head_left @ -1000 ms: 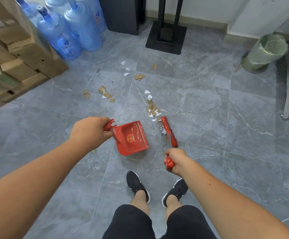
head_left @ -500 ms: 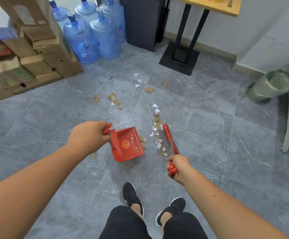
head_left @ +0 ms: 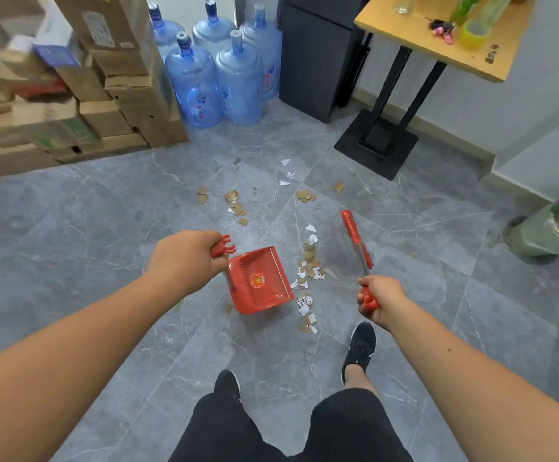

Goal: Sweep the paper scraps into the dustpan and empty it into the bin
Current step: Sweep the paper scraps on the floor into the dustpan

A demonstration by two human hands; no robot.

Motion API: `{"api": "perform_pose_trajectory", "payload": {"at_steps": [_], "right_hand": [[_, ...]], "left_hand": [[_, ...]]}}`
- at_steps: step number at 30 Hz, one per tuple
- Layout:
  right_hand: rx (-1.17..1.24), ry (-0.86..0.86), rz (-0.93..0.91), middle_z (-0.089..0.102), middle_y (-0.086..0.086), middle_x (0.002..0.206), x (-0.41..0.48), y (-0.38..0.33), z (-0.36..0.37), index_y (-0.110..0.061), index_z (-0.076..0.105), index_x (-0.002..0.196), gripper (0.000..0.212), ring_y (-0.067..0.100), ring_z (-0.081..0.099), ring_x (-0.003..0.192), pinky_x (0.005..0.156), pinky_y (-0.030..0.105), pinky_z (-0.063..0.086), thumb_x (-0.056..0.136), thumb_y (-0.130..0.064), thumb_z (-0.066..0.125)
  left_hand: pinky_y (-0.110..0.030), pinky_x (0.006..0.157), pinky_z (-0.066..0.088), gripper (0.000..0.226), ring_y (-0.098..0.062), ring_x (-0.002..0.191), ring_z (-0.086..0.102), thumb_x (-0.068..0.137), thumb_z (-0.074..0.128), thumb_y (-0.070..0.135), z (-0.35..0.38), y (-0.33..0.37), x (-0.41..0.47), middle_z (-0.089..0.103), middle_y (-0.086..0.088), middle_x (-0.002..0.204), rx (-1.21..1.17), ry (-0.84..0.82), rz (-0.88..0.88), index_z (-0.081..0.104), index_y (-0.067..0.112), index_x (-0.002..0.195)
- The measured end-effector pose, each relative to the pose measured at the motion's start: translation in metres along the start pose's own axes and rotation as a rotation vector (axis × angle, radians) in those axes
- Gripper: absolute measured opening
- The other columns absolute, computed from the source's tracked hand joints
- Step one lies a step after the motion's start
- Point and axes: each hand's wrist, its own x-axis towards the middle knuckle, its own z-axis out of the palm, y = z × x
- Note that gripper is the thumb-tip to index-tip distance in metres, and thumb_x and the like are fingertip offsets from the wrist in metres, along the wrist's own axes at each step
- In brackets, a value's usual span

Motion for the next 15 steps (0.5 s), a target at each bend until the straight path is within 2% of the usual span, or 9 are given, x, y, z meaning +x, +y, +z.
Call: {"api": "perform_pose_trajectory", "payload": {"at_steps": [8, 11, 15], "right_hand": [[-0.054, -0.108, 0.027, 0.033, 0.007, 0.059, 0.081, -0.106, -0.077, -0.010, 0.041, 0.081, 0.018, 0.010, 0.038, 0.027, 0.030, 0.010, 0.023, 0.094, 0.002, 0.045], [-0.049, -0.149, 0.051, 0.033, 0.005, 0.059, 0.095, -0.145, -0.110, -0.010, 0.043, 0.086, 0.015, 0.011, 0.040, 0.034, 0.031, 0.011, 0.024, 0.093, 0.003, 0.045], [-0.022, -0.194, 0.100, 0.036, 0.003, 0.059, 0.112, -0.193, -0.142, -0.012, 0.046, 0.096, 0.015, 0.011, 0.040, 0.045, 0.031, 0.010, 0.026, 0.092, 0.002, 0.044]], "left_hand": [[-0.034, 0.060, 0.052, 0.019, -0.020, 0.069, 0.059, 0.084, 0.060, 0.039, 0.004, 0.116, 0.045, 0.062, 0.004, 0.070, -0.056, 0.018, -0.198, 0.063, 0.020, 0.084], [-0.031, 0.055, 0.048, 0.018, -0.017, 0.066, 0.059, 0.085, 0.060, 0.039, 0.000, 0.167, 0.067, 0.062, 0.005, 0.068, -0.019, 0.008, -0.221, 0.065, 0.021, 0.084], [-0.028, 0.050, 0.044, 0.024, -0.015, 0.058, 0.057, 0.085, 0.059, 0.040, -0.005, 0.228, 0.099, 0.059, 0.004, 0.062, 0.010, -0.010, -0.215, 0.057, 0.019, 0.074]]}}
